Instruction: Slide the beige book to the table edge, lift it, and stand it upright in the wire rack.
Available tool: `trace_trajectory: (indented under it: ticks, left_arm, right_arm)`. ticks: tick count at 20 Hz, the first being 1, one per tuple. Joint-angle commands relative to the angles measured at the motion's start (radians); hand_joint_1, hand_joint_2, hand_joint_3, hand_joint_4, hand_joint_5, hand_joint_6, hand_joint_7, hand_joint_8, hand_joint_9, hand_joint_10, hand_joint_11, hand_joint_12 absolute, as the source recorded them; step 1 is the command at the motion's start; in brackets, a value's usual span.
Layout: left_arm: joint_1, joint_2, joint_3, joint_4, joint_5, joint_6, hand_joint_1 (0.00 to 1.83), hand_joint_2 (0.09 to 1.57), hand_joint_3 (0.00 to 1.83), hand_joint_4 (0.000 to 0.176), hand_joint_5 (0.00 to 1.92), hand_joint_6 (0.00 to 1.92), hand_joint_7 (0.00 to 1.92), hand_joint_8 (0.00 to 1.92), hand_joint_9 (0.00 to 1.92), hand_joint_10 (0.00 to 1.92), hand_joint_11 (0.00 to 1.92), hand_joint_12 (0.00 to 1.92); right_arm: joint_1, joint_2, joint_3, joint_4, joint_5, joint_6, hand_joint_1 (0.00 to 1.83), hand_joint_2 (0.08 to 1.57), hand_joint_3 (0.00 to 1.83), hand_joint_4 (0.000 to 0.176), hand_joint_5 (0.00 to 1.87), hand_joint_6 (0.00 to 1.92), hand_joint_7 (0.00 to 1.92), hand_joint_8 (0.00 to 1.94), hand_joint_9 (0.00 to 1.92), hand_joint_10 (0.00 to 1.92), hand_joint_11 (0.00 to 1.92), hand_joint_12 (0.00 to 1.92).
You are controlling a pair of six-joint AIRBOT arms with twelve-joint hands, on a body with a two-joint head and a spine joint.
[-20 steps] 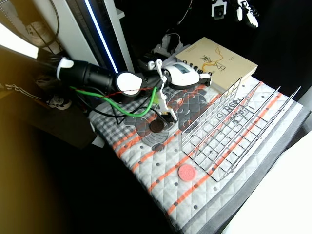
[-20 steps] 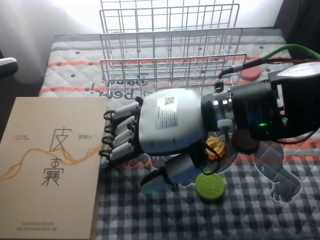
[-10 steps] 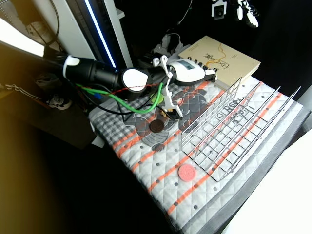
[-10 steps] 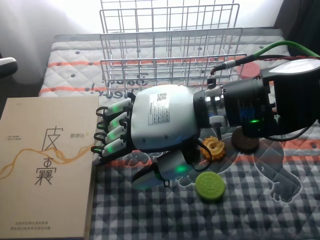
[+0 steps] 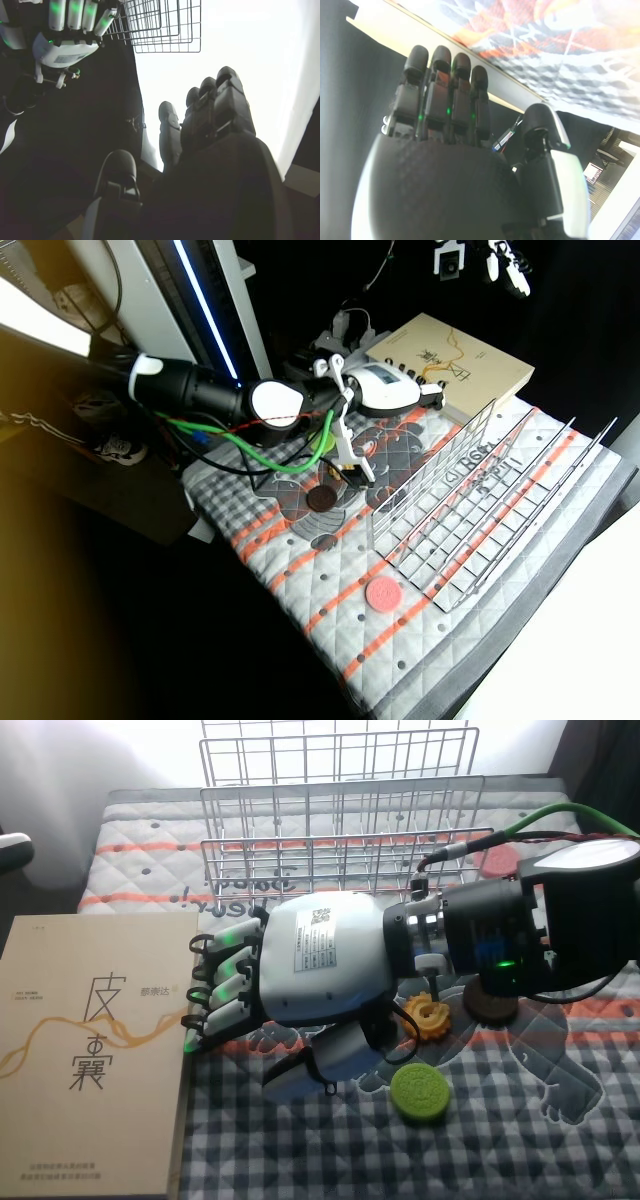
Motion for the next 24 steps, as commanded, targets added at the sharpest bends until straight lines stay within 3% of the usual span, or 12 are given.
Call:
trace_trajectory:
  ticks: [1,2,3,5,9,13,15,18,19,22,24]
  left_arm:
    - [-0.006,-0.001,0.005,-0.018,-0.131,-0.008,0.00,1.28,0.00,0.162,0.31,0.00,0.12,0.00,0.08,0.00,0.00,0.10]
    - [-0.006,-0.001,0.005,-0.018,-0.131,-0.008,0.00,1.29,0.00,0.153,0.32,0.00,0.13,0.00,0.09,0.00,0.00,0.14]
    - [-0.006,-0.001,0.005,-0.018,-0.131,-0.008,0.00,1.28,0.00,0.163,0.32,0.00,0.13,0.00,0.09,0.00,0.00,0.18]
    - [-0.006,-0.001,0.005,-0.018,-0.132,-0.008,0.00,1.28,0.00,0.150,0.34,0.01,0.14,0.00,0.09,0.00,0.00,0.15]
    - [-0.006,-0.004,0.006,-0.019,-0.132,-0.008,0.00,1.28,0.00,0.168,0.33,0.00,0.14,0.00,0.10,0.00,0.00,0.23]
    - [-0.006,-0.006,0.006,-0.019,-0.133,-0.008,0.00,1.27,0.00,0.170,0.33,0.00,0.12,0.00,0.08,0.00,0.00,0.15]
    - [-0.006,-0.011,0.007,-0.024,-0.133,-0.008,0.00,1.27,0.00,0.156,0.33,0.00,0.13,0.00,0.09,0.01,0.00,0.16]
    - [-0.006,-0.031,0.015,-0.038,-0.128,-0.018,0.00,1.27,0.00,0.174,0.33,0.00,0.16,0.00,0.10,0.01,0.00,0.12]
    - [-0.006,-0.036,0.019,-0.042,-0.123,-0.028,0.00,1.27,0.00,0.152,0.34,0.00,0.19,0.00,0.14,0.01,0.00,0.24]
    - [-0.006,-0.046,0.043,-0.053,-0.110,-0.087,0.07,1.27,0.00,0.140,0.34,0.00,0.21,0.00,0.18,0.01,0.00,0.39]
    - [-0.006,-0.056,0.060,-0.062,-0.104,-0.122,0.18,1.27,0.00,0.107,0.32,0.00,0.21,0.00,0.20,0.01,0.00,0.39]
  right_arm:
    - [0.020,-0.006,0.004,0.051,0.053,0.003,0.12,1.35,0.00,0.000,0.40,0.00,0.47,0.00,0.44,0.00,0.13,0.63]
    - [0.021,-0.007,0.005,0.051,0.053,0.003,0.12,1.36,0.00,0.000,0.40,0.00,0.47,0.00,0.44,0.00,0.13,0.62]
    - [0.022,-0.010,0.006,0.050,0.053,0.003,0.16,1.35,0.00,0.000,0.42,0.01,0.50,0.01,0.46,0.01,0.16,0.63]
    - [0.023,-0.012,0.008,0.050,0.053,0.003,0.19,1.35,0.00,0.000,0.43,0.01,0.51,0.01,0.48,0.01,0.17,0.63]
    - [0.023,-0.019,0.013,0.045,0.047,0.003,0.22,1.35,0.00,0.000,0.42,0.00,0.50,0.00,0.48,0.00,0.17,0.62]
    - [0.024,-0.020,0.015,0.047,0.045,0.003,0.21,1.36,0.00,0.000,0.43,0.00,0.51,0.00,0.49,0.01,0.18,0.65]
    - [0.024,-0.020,0.011,0.053,0.042,0.003,0.22,1.36,0.00,0.000,0.42,0.00,0.49,0.00,0.47,0.00,0.15,0.64]
    - [0.021,-0.009,-0.020,0.052,0.024,0.034,0.24,1.35,0.00,0.000,0.43,0.00,0.49,0.00,0.46,0.00,0.13,0.75]
    - [0.015,0.022,-0.038,0.042,0.014,0.034,0.25,1.35,0.00,0.000,0.42,0.00,0.48,0.00,0.44,0.00,0.11,0.75]
    - [0.011,0.098,-0.090,0.035,0.009,0.034,0.28,1.35,0.00,0.000,0.38,0.00,0.43,0.00,0.39,0.00,0.09,0.75]
    - [0.012,0.148,-0.124,0.027,0.010,0.034,0.20,1.37,0.00,0.000,0.38,0.00,0.42,0.00,0.38,0.00,0.03,0.81]
